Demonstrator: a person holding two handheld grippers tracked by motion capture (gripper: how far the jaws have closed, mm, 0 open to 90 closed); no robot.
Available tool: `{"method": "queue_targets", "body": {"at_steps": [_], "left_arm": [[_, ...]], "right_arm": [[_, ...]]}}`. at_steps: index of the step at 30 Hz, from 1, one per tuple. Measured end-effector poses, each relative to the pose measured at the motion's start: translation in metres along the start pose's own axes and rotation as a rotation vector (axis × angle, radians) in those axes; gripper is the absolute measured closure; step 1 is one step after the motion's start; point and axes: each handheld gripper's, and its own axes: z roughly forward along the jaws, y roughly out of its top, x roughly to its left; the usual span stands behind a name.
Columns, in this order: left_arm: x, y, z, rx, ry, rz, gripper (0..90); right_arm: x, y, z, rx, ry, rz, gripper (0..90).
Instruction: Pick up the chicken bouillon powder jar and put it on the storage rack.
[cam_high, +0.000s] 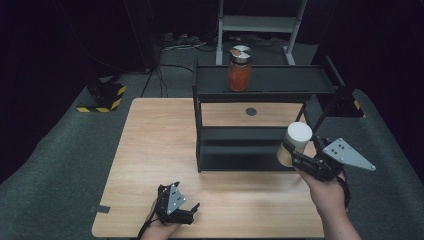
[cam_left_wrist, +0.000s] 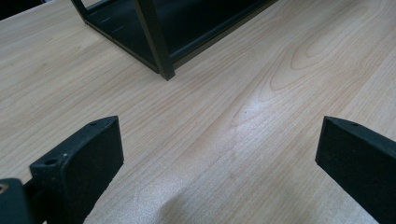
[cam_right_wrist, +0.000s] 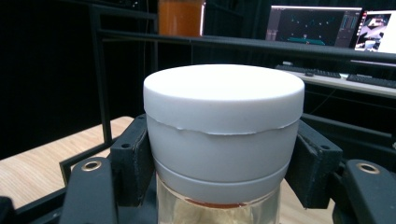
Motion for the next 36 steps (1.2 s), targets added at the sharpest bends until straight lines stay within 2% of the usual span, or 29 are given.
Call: {"method": "queue_targets", "body": {"at_steps": [9, 21, 36], "left_arm": [[0.001, -0.001, 0.000, -0.004, -0.004, -0.004, 1.1], [0.002, -0.001, 0.000, -0.004, -0.007, -0.005, 1.0], [0.003, -0.002, -0.001, -0.009, -0.012, -0.009, 1.1]], "right_arm": [[0.001, 0.017, 0.009, -0.006, 0.002, -0.010, 33.4], [-0.005, 0.036, 0.024, -0.030, -0.007, 0.031, 33.4], [-0.011, 0.058, 0.037, -0.059, -0.032, 0.021, 33.4]]}}
